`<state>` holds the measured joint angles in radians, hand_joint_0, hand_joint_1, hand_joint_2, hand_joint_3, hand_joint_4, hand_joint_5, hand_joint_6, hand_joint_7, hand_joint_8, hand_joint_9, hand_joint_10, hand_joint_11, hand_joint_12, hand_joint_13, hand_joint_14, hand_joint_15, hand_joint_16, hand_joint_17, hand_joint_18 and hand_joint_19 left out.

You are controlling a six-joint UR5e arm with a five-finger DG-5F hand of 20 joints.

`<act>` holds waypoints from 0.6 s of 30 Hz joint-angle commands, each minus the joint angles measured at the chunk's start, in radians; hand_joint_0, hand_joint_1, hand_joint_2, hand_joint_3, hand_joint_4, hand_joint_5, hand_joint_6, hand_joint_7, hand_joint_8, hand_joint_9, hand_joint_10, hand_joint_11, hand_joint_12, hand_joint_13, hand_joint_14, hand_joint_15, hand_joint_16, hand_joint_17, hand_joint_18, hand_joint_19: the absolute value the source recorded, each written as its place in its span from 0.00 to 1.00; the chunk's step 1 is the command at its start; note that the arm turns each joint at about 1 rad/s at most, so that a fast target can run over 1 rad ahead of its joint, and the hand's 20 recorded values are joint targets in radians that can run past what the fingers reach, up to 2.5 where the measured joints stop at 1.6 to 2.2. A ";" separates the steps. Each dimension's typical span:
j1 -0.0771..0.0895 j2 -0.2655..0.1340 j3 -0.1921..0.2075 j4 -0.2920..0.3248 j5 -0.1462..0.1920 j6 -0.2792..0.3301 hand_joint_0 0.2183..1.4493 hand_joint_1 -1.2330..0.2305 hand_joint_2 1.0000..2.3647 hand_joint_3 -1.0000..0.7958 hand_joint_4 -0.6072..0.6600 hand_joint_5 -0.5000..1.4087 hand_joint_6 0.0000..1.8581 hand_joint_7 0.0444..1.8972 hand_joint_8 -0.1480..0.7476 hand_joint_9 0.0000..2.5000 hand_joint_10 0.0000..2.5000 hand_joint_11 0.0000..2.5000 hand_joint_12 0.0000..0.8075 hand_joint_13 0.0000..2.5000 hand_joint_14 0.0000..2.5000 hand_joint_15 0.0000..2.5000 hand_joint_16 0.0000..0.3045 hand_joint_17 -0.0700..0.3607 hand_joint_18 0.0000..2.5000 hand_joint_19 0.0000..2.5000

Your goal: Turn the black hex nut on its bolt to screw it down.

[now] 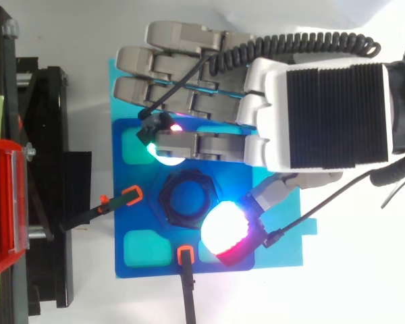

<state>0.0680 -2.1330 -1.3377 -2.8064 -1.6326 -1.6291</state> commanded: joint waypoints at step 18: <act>0.038 -0.047 0.084 0.005 0.010 -0.025 0.15 0.77 0.00 0.28 0.65 0.17 0.27 0.54 0.44 0.10 0.00 0.00 0.43 0.06 0.00 0.00 0.20 0.48 0.00 0.00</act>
<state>0.1001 -2.1793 -1.2567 -2.7941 -1.6244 -1.6529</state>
